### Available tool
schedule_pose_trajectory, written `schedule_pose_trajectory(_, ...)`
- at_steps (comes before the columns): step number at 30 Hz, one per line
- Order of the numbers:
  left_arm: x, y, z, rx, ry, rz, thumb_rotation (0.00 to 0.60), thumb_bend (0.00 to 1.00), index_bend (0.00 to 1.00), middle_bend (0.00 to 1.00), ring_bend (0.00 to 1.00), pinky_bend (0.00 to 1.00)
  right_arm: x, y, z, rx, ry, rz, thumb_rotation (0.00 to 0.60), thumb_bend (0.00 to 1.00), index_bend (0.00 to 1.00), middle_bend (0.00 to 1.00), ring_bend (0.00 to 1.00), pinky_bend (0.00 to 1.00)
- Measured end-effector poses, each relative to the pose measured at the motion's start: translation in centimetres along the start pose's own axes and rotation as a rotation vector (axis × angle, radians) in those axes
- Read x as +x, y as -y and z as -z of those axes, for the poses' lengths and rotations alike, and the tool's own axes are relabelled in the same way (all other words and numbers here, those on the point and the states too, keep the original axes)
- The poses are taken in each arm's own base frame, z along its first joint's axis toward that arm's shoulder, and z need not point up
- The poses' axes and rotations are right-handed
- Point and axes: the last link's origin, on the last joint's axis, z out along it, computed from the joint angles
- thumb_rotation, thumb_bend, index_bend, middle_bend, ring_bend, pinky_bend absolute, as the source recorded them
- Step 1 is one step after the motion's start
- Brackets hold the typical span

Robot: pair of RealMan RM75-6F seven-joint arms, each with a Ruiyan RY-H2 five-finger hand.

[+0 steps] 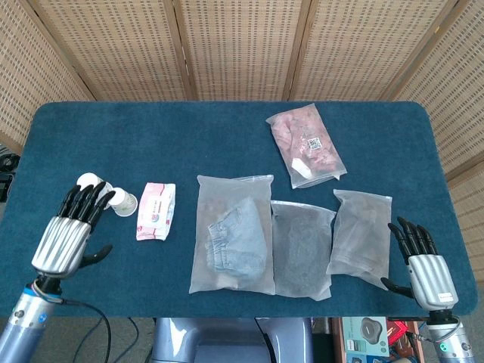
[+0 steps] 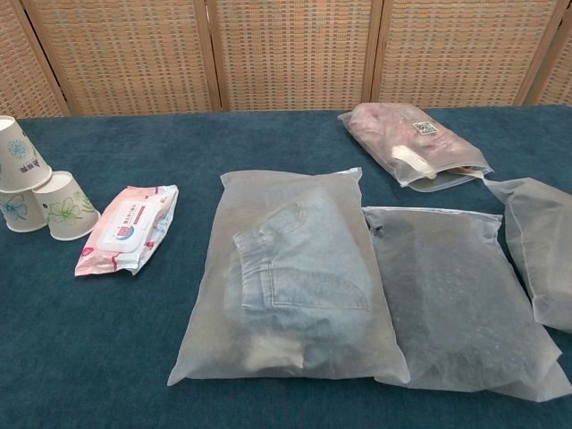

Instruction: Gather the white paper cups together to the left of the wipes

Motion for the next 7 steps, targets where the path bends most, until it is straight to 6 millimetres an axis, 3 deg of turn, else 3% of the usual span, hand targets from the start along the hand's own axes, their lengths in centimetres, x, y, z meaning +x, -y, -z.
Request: schedule_pose_trajectory(7,-5.5,0.5,4.7,0.078,-0.005,-0.007,0.6,0.23,0.01,0.0,0.0,0.0,-0.2,0.2,-0.1,0.004,0.0,0.013,0.6,0.09,0.0,0.0,0.0,0.0)
